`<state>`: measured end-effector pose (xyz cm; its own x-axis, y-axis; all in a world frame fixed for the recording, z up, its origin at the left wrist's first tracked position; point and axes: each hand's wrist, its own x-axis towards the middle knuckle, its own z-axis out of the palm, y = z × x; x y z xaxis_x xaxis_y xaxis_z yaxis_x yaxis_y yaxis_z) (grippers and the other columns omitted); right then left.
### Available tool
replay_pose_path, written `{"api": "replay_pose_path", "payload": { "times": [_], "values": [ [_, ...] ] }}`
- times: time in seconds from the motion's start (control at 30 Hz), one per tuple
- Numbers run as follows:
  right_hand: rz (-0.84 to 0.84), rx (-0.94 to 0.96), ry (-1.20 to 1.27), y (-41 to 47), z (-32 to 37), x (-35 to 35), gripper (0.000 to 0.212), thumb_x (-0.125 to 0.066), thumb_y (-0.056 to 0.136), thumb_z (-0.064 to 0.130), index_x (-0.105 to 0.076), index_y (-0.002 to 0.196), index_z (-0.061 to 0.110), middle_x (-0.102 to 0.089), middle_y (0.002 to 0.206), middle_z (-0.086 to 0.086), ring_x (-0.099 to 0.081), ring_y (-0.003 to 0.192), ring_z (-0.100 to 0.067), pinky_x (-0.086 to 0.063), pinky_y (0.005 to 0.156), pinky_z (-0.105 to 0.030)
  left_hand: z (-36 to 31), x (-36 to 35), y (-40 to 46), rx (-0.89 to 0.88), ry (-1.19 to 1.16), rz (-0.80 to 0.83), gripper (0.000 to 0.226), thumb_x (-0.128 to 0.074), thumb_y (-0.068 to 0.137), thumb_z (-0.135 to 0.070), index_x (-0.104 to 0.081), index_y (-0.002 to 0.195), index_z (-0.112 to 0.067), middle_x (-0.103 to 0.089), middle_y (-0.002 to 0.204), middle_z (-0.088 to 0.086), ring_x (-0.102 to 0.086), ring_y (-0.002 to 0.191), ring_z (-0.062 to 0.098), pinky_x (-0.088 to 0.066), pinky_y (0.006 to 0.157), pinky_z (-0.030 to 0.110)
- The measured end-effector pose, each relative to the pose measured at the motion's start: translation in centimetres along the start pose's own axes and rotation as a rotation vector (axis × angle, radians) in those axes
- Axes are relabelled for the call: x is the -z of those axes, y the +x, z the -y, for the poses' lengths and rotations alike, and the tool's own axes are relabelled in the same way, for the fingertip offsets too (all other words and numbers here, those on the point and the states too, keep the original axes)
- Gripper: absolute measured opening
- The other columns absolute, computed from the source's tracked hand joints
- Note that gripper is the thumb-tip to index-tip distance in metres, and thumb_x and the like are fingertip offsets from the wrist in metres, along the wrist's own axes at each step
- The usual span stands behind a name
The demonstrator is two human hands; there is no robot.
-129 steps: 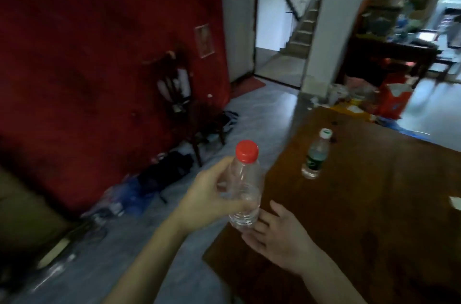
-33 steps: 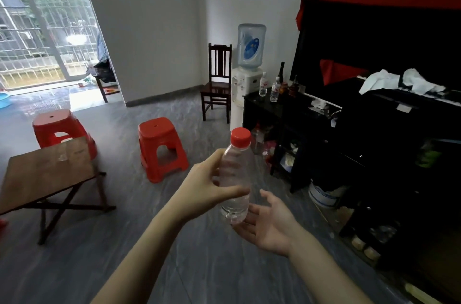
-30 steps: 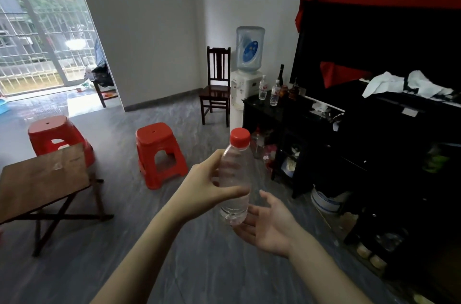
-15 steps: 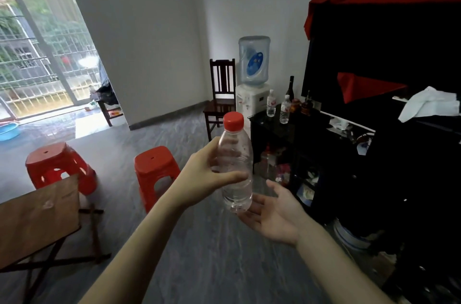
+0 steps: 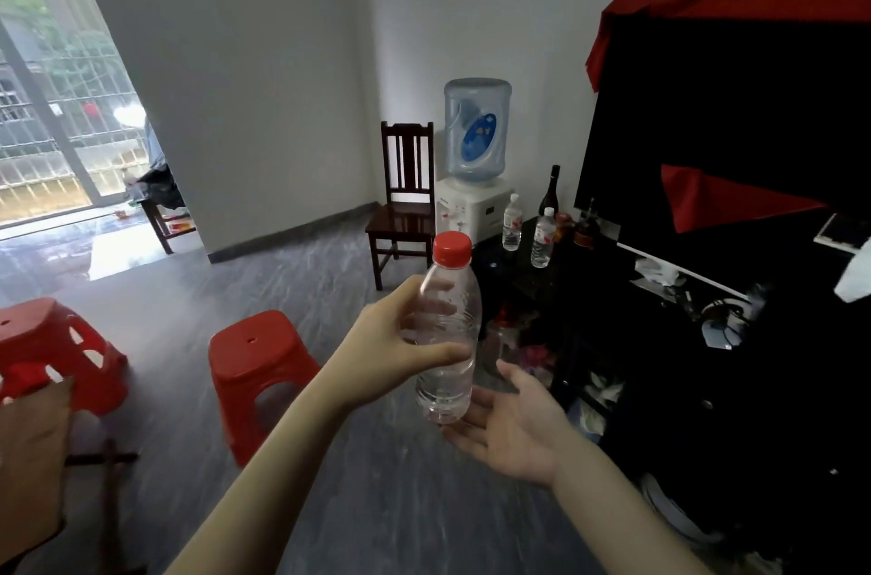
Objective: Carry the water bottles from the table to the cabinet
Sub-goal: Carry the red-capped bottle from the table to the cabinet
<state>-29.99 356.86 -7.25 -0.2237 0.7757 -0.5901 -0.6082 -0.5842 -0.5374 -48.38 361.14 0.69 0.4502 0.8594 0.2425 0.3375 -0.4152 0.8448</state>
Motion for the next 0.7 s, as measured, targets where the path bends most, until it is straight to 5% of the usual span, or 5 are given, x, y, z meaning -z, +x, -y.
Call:
{"api": "replay_pose_path", "payload": {
  "times": [0.3, 0.47, 0.7],
  "values": [
    [-0.072, 0.026, -0.007, 10.5, 7.7, -3.6, 0.066, -0.036, 0.098, 0.053, -0.059, 0.130, -0.001, -0.066, 0.126, -0.023, -0.056, 0.126, -0.038, -0.049, 0.092, -0.043, 6.3, 4.1, 12.7, -0.040, -0.052, 0.040, 0.064, -0.089, 0.075, -0.031, -0.058, 0.131, -0.039, -0.073, 0.117, -0.015, -0.071, 0.107, 0.003, -0.058, 0.096, 0.034],
    [-0.108, 0.022, 0.033, 14.1, 10.5, -2.3, 0.067, -0.038, 0.097, 0.054, -0.057, 0.132, -0.001, -0.066, 0.125, -0.024, -0.065, 0.111, -0.039, -0.051, 0.090, -0.044, 9.1, 3.5, 17.7, -0.016, -0.081, 0.111, 0.063, -0.090, 0.075, -0.027, -0.059, 0.128, -0.040, -0.072, 0.115, -0.017, -0.072, 0.104, 0.004, -0.058, 0.095, 0.032],
    [-0.166, 0.063, 0.122, 18.2, 16.4, 1.1, 0.067, -0.039, 0.097, 0.054, -0.059, 0.129, -0.001, -0.067, 0.122, -0.025, -0.061, 0.114, -0.038, -0.050, 0.091, -0.044, 10.9, 0.6, 27.2, 0.015, -0.147, 0.225, 0.061, -0.089, 0.075, -0.015, -0.061, 0.127, -0.031, -0.074, 0.113, -0.011, -0.071, 0.104, 0.006, -0.060, 0.093, 0.031]
  ]
}}
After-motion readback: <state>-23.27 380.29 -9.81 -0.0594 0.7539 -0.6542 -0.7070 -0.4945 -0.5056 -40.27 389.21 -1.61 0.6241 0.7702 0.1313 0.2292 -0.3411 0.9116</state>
